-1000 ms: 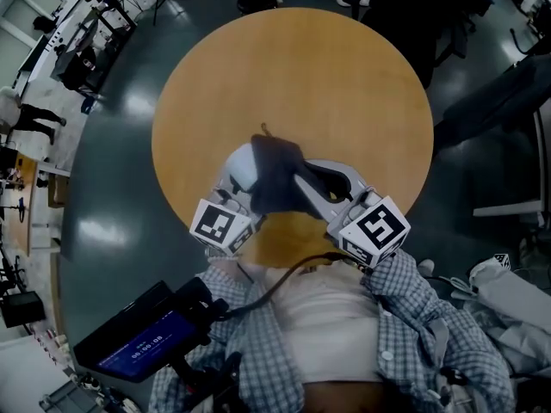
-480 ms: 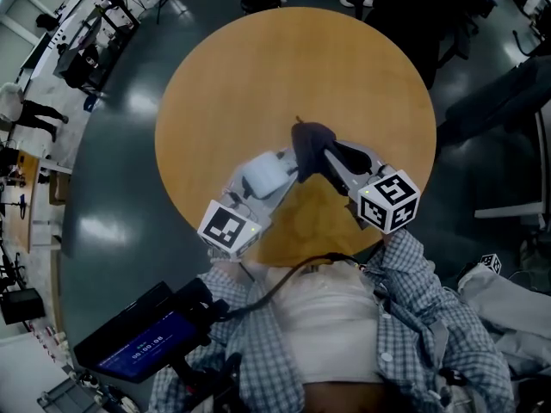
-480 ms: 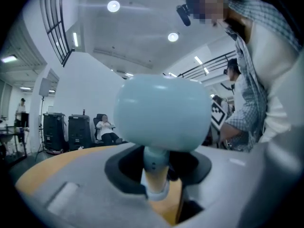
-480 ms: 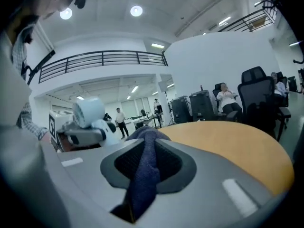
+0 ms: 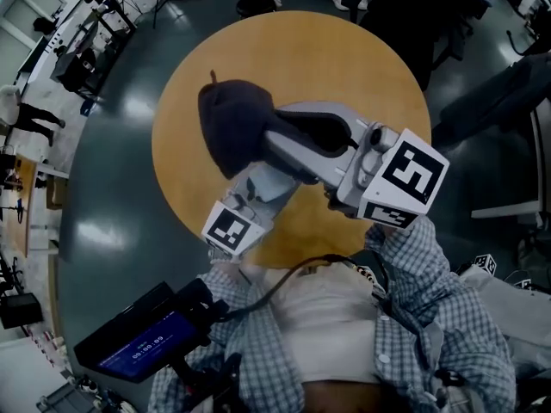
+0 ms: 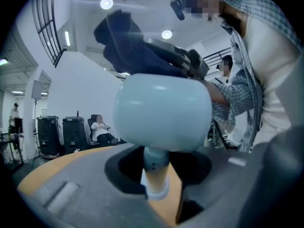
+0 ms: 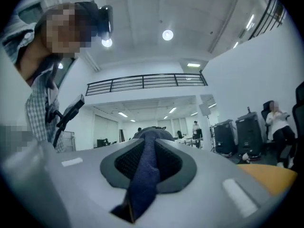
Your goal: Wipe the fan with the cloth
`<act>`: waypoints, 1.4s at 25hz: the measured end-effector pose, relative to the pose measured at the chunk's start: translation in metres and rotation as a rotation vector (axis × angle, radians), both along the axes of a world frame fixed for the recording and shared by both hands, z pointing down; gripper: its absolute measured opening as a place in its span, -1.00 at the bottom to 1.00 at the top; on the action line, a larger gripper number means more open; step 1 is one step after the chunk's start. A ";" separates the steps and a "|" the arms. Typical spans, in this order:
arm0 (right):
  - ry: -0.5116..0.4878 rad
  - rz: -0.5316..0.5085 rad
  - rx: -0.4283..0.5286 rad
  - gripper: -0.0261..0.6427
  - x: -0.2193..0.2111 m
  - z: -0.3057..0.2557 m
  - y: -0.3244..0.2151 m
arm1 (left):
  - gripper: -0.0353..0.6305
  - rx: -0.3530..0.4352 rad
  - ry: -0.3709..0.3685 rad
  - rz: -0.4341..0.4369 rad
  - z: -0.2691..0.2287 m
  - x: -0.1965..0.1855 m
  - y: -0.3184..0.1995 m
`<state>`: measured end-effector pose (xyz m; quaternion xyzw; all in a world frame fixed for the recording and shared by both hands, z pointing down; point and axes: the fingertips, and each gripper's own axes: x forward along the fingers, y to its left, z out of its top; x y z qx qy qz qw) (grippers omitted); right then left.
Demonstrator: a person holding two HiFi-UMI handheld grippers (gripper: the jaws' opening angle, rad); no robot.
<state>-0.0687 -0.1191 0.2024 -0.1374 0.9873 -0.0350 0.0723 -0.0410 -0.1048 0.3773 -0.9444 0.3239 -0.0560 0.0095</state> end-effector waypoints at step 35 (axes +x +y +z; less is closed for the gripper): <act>0.325 0.423 -0.669 -0.72 0.128 0.241 -0.014 | -0.46 -0.144 -0.016 0.008 0.036 0.009 0.036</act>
